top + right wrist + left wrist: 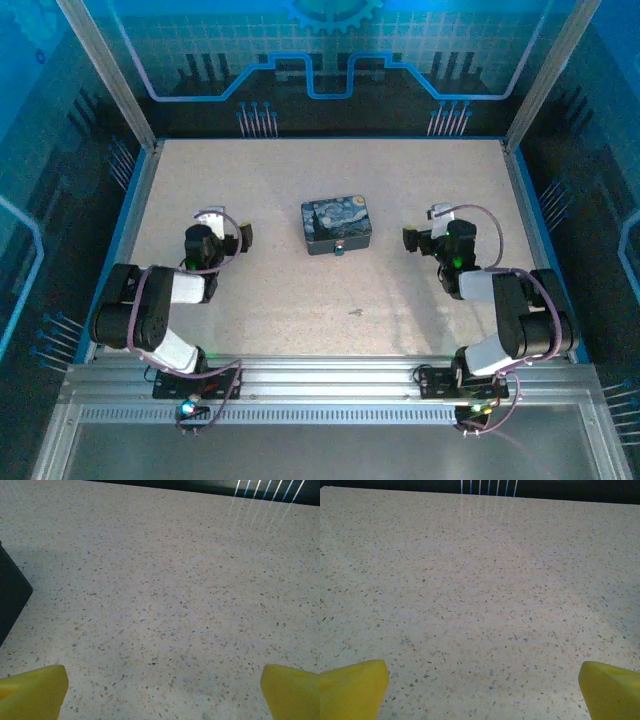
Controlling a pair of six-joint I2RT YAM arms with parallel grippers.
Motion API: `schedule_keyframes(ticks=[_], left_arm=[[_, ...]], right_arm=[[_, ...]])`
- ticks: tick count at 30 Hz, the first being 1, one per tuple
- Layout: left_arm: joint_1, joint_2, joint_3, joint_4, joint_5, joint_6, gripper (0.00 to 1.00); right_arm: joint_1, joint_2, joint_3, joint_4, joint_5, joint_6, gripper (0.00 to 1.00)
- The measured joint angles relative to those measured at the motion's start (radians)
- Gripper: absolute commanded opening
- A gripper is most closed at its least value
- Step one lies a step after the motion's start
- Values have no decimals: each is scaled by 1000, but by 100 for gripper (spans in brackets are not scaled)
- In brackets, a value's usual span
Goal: Unlock the padlock with the key
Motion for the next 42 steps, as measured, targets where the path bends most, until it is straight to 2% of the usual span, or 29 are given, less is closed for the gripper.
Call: schedule_keyframes(ticks=[21,25,29,34,37,42], left_arm=[[0,0,-2,11,-2,-1,99],[0,-50,-31,15,-5,-1,99],[0,-236,-25,-110,-21,-16,99],[0,-436,141,-456,-22,-147,99],[0,-510,214,-614,16,-255,99],[1,-613,203,-798,159,-463,99]], right_arm=[[-1,-1,0,-3,4,2,100],[-7,-62,26,-113,32,12,100],[-7,-197,101,-285,60,24,100],[20,-343,213,-549,57,66,100],[91,-399,269,-729,34,102,100],[254,-435,354,-1015,-54,172,98]])
